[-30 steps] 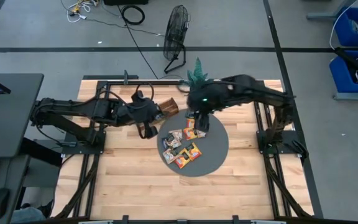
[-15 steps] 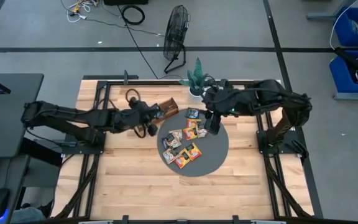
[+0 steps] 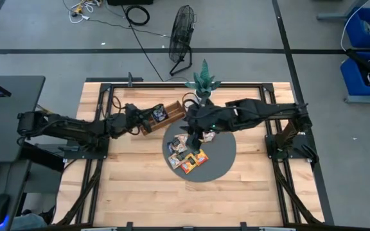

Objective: Pick & Place Tea
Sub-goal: Put the purple tea bag into the middle section of the wooden organizer

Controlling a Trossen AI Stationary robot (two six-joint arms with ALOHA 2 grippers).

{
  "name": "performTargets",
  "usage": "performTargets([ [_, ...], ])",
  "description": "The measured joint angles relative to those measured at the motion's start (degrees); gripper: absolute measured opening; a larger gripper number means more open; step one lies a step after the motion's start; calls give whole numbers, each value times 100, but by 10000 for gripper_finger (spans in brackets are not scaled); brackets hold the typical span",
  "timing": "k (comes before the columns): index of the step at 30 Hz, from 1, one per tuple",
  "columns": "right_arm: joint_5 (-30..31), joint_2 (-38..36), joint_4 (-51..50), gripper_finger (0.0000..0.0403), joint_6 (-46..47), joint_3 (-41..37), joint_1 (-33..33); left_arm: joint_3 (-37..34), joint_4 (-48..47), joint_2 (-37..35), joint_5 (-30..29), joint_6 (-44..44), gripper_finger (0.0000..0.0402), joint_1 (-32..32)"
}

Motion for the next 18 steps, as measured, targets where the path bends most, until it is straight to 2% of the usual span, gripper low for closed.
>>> performTargets([
  [8, -638, -6, 1403, 136, 154, -641, -103, -496, 323, 158, 47, 0, 2, 406],
  [14, -698, -6, 1468, 130, 154, -657, -263, -509, 785, 569, 463, 124, 2, 626],
  [18, -711, -6, 1480, 127, 154, -657, -356, -507, 925, 870, 519, 117, 2, 675],
])
